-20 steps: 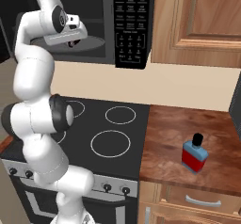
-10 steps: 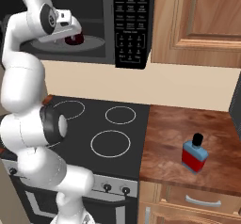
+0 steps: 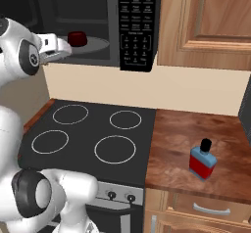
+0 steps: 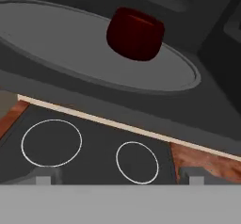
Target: Place the microwavable item in the microwave. Then, close the microwave door and press the start button.
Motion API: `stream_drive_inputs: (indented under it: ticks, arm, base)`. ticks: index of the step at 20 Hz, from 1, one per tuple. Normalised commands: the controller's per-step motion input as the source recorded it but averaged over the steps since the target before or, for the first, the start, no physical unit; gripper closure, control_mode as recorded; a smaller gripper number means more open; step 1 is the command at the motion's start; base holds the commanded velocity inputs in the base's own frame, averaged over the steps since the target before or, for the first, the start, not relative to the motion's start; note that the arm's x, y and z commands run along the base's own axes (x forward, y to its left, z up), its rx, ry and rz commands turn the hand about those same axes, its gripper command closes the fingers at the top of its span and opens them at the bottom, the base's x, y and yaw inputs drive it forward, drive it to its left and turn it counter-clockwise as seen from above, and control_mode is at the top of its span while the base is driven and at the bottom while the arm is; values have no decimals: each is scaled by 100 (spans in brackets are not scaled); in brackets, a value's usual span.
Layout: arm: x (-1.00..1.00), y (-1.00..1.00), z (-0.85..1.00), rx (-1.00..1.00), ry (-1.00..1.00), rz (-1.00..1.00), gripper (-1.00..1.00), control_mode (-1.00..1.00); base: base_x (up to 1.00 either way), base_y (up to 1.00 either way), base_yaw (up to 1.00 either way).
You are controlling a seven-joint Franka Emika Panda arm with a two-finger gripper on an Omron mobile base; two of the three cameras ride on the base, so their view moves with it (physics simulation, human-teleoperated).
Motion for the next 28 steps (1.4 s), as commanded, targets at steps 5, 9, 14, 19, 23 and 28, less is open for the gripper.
stream_drive_inputs:
  ticks: [5, 9, 14, 19, 23, 28]
  arm:
    - [-21, 0, -37, -13, -1, 0, -100, -100]
    - [-95, 0, -5, -33, -29, 0, -100, -100]
    - [-70, 8, -5, -36, -21, 0, -100, -100]
    - [-60, 13, -5, -36, -20, 0, -100, -100]
    - [-71, 34, 0, -36, -16, 0, -100, -100]
    - [-61, 23, -4, -32, -13, 0, -100, -100]
  base:
    - [0, 0, 0]
    - [0, 0, 0]
    - [0, 0, 0]
    - [0, 0, 0]
    - [0, 0, 0]
    - [0, 0, 0]
